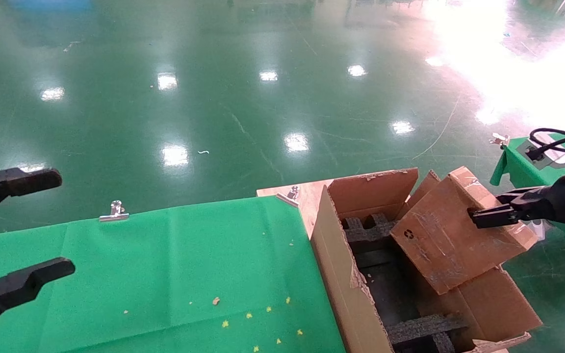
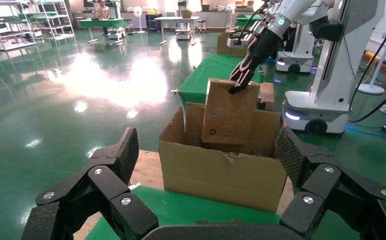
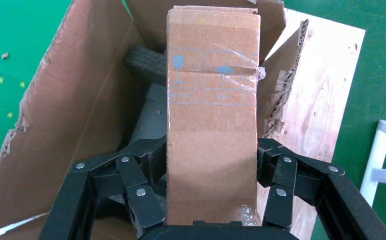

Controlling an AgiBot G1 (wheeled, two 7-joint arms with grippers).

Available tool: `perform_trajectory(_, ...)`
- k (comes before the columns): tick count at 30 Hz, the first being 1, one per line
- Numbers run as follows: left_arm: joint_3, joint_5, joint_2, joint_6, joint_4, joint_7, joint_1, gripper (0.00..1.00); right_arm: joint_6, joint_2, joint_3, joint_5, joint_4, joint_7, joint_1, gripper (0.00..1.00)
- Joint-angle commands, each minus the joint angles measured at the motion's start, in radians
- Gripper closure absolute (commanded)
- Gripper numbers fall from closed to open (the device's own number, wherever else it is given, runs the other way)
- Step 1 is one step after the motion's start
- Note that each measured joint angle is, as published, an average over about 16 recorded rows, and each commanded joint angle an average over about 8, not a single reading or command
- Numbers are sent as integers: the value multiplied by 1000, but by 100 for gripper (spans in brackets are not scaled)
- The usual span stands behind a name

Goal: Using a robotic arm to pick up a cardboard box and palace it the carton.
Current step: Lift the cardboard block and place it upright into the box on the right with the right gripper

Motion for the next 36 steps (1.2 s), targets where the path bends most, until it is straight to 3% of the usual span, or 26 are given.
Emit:
perform_trajectory(1, 0, 0, 0, 0, 0, 0, 0, 0, -5, 0, 1, -2, 3, -8, 4, 100)
perform_trajectory(6, 0, 0, 0, 0, 0, 0, 0, 0, 15, -23, -7, -5, -4, 44, -14, 100)
perform_trajectory(15, 0, 0, 0, 0, 0, 0, 0, 0, 104, -112, -60, -76, 26, 255, -40, 100)
perform_trajectory(30, 0, 0, 0, 0, 0, 0, 0, 0, 338, -178, -176, -277, 198, 640, -57, 100)
perform_trajectory(36, 0, 0, 0, 0, 0, 0, 0, 0, 410, -186, -205, -327, 264, 745, -75, 100)
